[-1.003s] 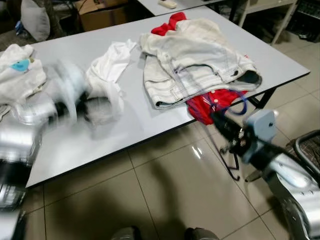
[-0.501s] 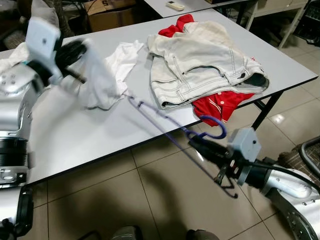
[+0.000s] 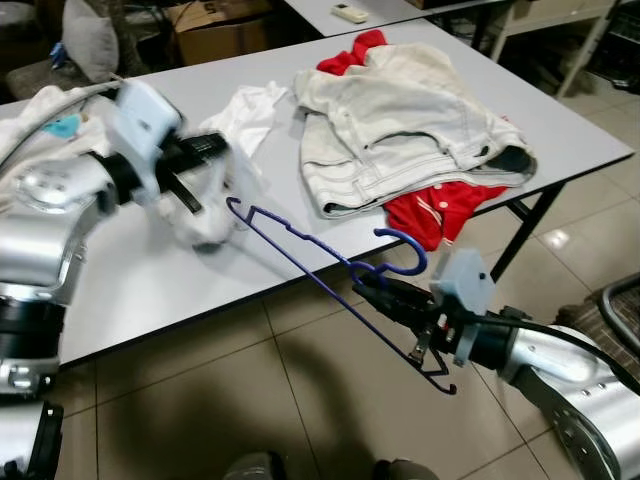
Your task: Hang hanger
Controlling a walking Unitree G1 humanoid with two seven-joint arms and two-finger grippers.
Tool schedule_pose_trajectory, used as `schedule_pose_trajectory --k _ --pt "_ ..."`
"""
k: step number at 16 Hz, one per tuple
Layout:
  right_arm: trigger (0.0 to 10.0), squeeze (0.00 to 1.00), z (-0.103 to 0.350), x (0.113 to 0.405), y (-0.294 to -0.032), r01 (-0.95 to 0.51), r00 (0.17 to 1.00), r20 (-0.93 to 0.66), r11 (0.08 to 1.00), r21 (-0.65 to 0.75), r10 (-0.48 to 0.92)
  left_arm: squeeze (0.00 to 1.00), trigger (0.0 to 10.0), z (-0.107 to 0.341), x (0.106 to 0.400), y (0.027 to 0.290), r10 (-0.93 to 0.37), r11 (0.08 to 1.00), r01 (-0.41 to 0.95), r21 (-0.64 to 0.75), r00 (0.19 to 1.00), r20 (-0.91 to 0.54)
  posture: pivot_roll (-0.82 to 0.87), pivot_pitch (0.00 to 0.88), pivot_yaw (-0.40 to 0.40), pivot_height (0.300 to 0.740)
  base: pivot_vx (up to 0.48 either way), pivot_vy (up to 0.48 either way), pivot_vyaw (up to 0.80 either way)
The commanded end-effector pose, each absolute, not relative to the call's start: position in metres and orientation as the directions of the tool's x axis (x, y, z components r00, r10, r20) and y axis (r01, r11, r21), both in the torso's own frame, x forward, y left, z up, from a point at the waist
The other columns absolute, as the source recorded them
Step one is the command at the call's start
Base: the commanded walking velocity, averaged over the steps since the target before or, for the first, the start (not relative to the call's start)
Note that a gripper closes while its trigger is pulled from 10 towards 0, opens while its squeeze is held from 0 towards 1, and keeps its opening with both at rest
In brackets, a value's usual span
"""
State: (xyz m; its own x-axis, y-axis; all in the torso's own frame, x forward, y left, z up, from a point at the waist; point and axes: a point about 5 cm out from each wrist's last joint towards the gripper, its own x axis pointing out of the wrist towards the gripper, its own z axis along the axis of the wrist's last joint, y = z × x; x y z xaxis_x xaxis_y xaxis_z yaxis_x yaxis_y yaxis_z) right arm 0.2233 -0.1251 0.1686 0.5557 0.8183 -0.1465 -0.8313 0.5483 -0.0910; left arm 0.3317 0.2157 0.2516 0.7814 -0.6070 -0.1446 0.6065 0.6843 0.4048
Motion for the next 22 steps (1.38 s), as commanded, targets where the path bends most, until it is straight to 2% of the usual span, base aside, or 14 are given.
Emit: schedule_pose_trajectory --k 1,4,7,12,13,14,16,17,18,19,22 --pt "10.0 0.0 0.165 0.23 -0.125 -0.817 0.576 -0.175 0.569 -0.093 0.799 0.0 0.0 0.252 0.328 0.212 -0.63 0.66 0.633 0.404 0.76 -0.161 -0.1 0.094 0.069 0.74 0.0 0.0 0.0" --pt "10.0 0.0 0.163 0.248 -0.123 -0.785 0.619 -0.199 0.609 -0.113 0.76 0.0 0.0 0.25 0.323 0.206 -0.667 0.63 0.677 0.381 0.723 -0.18 -0.1 0.101 0.061 0.74 0.0 0.0 0.0" --pt "10.0 0.0 0.167 0.252 -0.119 -0.782 0.623 -0.178 0.614 -0.107 0.762 0.0 0.0 0.249 0.321 0.213 -0.638 0.65 0.655 0.386 0.746 -0.19 -0.09 0.1 0.055 0.74 0.0 0.0 0.0" --pt "10.0 0.0 0.17 0.261 -0.107 -0.79 0.612 -0.154 0.605 -0.099 0.775 0.0 0.0 0.246 0.316 0.2 -0.696 0.616 0.716 0.328 0.69 -0.2 -0.1 0.1 0.06 0.74 0.0 0.0 0.0" --pt "10.0 0.0 0.169 0.267 -0.105 -0.773 0.634 -0.158 0.627 -0.1 0.757 0.0 0.0 0.244 0.314 0.197 -0.711 0.602 0.734 0.315 0.672 -0.207 -0.1 0.1 0.06 0.74 0.0 0.0 0.0" --pt "10.0 0.0 0.167 0.282 -0.106 -0.687 0.723 -0.175 0.721 -0.09 0.668 0.0 0.0 0.245 0.314 0.198 -0.702 0.608 0.726 0.322 0.681 -0.209 -0.09 0.099 0.058 0.74 0.0 0.0 0.0" --pt "10.0 0.0 0.17 0.304 -0.122 -0.49 0.868 -0.152 0.867 -0.096 0.474 0.0 0.0 0.256 0.319 0.216 -0.625 0.671 0.634 0.385 0.762 -0.167 -0.09 0.097 0.055 0.74 0.0 0.0 0.0" --pt "10.0 0.0 0.181 0.309 -0.129 -0.439 0.898 -0.079 0.896 -0.067 0.434 0.0 0.0 0.268 0.321 0.229 -0.582 0.699 0.574 0.426 0.803 -0.128 -0.09 0.098 0.054 0.74 0.0 0.0 0.0" --pt "10.0 0.0 0.196 0.309 -0.132 -0.452 0.892 -0.009 0.892 -0.012 0.452 0.0 0.0 0.288 0.321 0.244 -0.542 0.727 0.493 0.478 0.839 -0.041 -0.09 0.098 0.054 0.74 0.0 0.0 0.0" --pt "10.0 0.0 0.197 0.309 -0.131 -0.461 0.887 -0.011 0.887 -0.009 0.461 0.0 0.0 0.292 0.32 0.246 -0.539 0.73 0.483 0.483 0.842 -0.028 -0.09 0.098 0.054 0.74 0.0 0.0 0.0" --pt "10.0 0.0 0.15 0.286 -0.116 -0.623 0.76 -0.287 0.779 -0.067 0.584 0.0 0.0 0.288 0.322 0.25 -0.474 0.77 0.409 0.49 0.88 0.01 -0.09 0.099 0.05 0.74 0.0 0.0 0.0"
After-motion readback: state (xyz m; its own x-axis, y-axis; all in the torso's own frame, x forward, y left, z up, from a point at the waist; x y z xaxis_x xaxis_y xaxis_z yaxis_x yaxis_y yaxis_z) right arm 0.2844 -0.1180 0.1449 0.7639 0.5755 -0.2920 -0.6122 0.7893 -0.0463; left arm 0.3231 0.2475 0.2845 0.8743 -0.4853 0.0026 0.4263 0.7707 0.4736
